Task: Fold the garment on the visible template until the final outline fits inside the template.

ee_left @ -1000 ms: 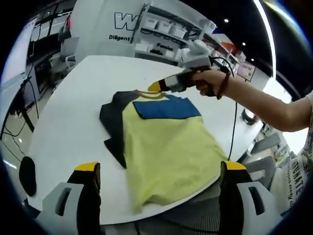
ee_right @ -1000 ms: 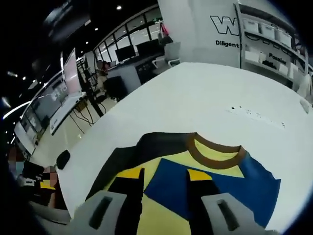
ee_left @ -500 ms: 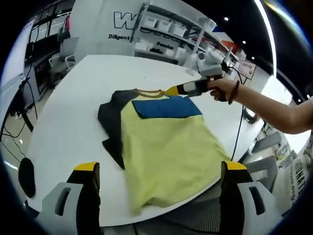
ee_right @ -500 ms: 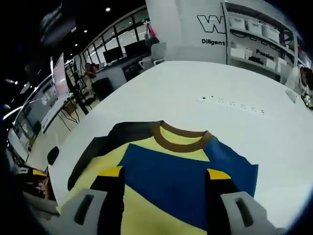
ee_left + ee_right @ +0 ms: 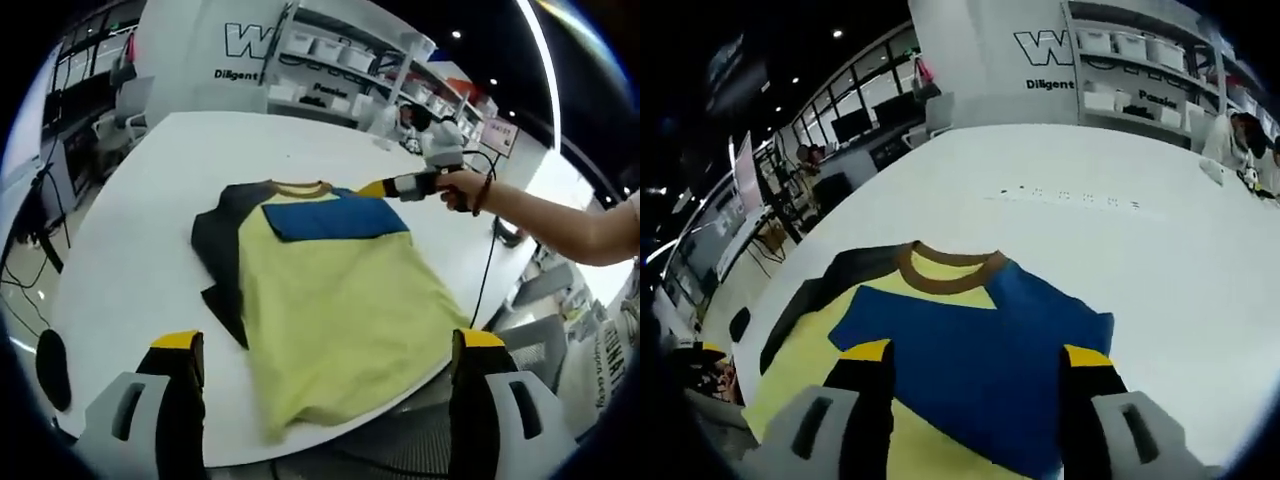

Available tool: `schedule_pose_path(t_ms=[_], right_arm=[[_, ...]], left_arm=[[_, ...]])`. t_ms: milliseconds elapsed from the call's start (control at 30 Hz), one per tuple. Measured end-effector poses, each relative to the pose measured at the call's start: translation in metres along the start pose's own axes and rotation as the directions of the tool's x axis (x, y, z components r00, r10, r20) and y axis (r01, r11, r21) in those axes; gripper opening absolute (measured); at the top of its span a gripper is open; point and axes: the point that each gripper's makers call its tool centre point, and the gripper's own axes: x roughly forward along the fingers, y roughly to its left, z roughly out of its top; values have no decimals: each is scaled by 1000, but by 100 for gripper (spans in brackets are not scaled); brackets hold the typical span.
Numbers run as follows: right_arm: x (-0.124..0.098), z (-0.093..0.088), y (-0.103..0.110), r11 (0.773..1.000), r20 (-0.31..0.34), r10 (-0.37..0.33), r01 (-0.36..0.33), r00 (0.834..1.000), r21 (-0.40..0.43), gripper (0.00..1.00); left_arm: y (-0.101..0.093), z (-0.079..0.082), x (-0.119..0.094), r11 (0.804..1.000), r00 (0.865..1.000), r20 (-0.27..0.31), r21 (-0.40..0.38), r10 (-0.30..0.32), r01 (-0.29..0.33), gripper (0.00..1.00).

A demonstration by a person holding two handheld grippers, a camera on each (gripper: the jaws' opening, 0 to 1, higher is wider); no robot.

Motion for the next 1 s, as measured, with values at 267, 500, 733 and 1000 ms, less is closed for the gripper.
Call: schedule_pose_path(t_ms=[267,500,733,1000], right_arm=[[9,-1,-49,995,14,-53,52,998,88,55],[20,-6,-76,989,2,-77,76,997,126,44],[30,-8,-99,983,-14,-119,120,993,136,24],[27,-6,-100,993,-14,-114,115,993,39,0]], left_arm=[[-2,2,3,1000,1000,2,4,-27,27,99],[-7,1,9,998,998,-22,40,-53,54,99],[-7,1,14,996,997,-32,34,-77,78,99],[-3,0,17,997,997,-41,29,-71,73,98]])
